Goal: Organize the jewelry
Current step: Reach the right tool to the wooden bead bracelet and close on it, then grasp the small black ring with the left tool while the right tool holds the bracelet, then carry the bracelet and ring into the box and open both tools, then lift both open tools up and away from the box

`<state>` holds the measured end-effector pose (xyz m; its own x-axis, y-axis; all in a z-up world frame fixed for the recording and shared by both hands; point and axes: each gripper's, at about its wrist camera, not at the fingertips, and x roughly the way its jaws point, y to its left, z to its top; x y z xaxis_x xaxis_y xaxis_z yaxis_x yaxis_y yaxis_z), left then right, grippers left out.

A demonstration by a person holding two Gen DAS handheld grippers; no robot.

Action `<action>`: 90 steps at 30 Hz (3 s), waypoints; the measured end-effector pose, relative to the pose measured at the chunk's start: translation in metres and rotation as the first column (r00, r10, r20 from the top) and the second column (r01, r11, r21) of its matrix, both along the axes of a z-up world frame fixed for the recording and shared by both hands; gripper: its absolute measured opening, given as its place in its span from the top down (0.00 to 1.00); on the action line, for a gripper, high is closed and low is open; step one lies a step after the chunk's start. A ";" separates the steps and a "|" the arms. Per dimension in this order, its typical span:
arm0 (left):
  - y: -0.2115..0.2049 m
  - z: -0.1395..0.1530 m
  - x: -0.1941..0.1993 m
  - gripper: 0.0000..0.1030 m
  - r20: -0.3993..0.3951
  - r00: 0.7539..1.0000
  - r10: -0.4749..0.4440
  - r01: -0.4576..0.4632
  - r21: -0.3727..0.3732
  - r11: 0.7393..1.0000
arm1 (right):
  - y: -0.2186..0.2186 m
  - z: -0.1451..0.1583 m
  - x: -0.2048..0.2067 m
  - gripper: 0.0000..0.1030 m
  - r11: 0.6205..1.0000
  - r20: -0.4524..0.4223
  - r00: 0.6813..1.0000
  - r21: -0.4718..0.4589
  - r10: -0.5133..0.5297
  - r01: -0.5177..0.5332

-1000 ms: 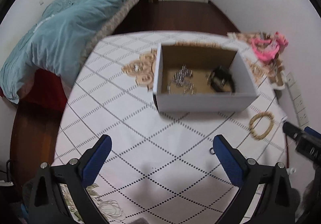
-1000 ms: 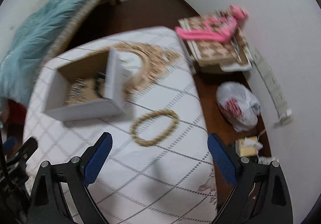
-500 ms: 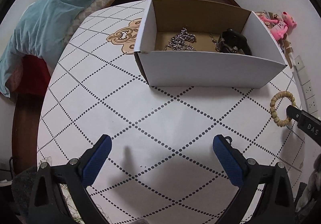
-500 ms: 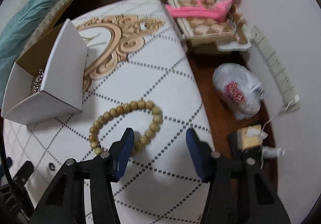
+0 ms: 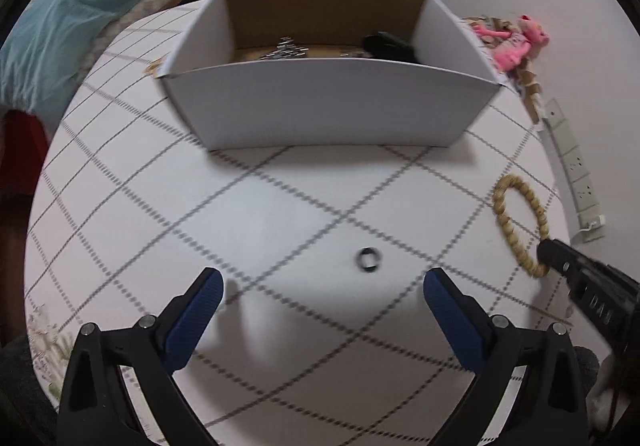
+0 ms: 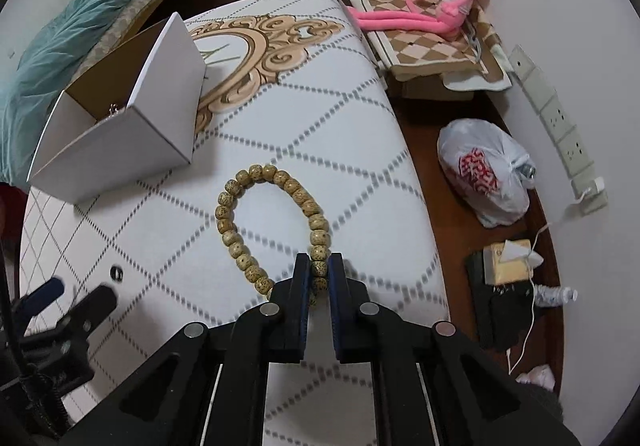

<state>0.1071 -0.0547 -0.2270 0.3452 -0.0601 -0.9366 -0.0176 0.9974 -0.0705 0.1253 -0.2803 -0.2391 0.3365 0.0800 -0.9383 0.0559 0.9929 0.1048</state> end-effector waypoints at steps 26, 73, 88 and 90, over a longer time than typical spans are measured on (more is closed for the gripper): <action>-0.003 0.031 -0.002 0.90 0.095 0.992 -0.077 0.082 -0.040 0.996 | 0.004 0.061 0.001 0.91 0.991 0.129 0.992 0.131 -0.004 -0.013; 0.117 0.099 0.121 0.00 0.084 0.982 0.172 -0.174 0.023 0.984 | 0.112 0.103 0.170 0.33 0.940 -0.018 0.963 0.222 0.270 -0.260; 0.095 0.112 0.072 0.00 0.114 0.981 0.154 -0.166 0.101 0.981 | 0.103 0.107 0.096 0.04 0.975 0.046 0.977 -0.085 0.209 -0.205; 0.092 0.125 0.063 0.00 0.133 0.980 0.146 -0.160 0.094 0.983 | 0.103 0.117 0.085 0.04 0.976 0.068 0.977 -0.090 0.205 -0.198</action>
<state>0.1697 0.0373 -0.1022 0.4578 0.0981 -0.8836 -0.1682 0.9855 0.0223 0.2105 -0.1768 -0.1224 0.3921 0.0768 -0.9167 -0.1510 0.9884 0.0183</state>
